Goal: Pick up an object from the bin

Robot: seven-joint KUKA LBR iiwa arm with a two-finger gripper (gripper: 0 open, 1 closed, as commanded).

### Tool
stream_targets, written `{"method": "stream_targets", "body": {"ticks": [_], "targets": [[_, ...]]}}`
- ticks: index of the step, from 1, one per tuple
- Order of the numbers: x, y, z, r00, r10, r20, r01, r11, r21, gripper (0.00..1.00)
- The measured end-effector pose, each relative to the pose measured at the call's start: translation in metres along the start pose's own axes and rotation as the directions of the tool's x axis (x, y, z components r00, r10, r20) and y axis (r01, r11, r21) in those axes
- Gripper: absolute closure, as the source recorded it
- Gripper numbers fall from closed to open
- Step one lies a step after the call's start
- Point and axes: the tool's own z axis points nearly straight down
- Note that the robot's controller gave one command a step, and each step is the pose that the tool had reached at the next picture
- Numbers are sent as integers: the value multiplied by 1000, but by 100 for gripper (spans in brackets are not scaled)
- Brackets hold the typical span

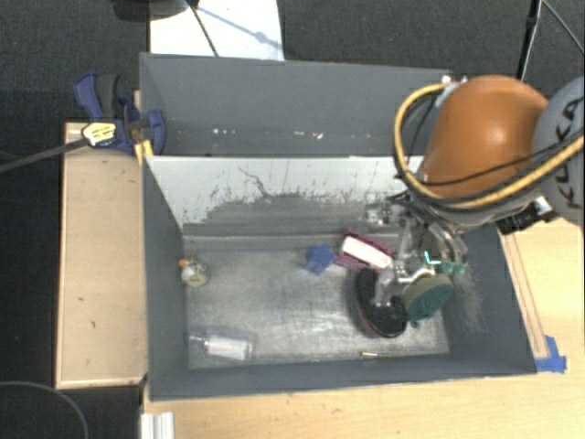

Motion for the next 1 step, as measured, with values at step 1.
{"method": "stream_targets", "body": {"ticks": [1], "targets": [[-4, -11, 146, 996, 88, -1, -88, 996, 0, 0]]}}
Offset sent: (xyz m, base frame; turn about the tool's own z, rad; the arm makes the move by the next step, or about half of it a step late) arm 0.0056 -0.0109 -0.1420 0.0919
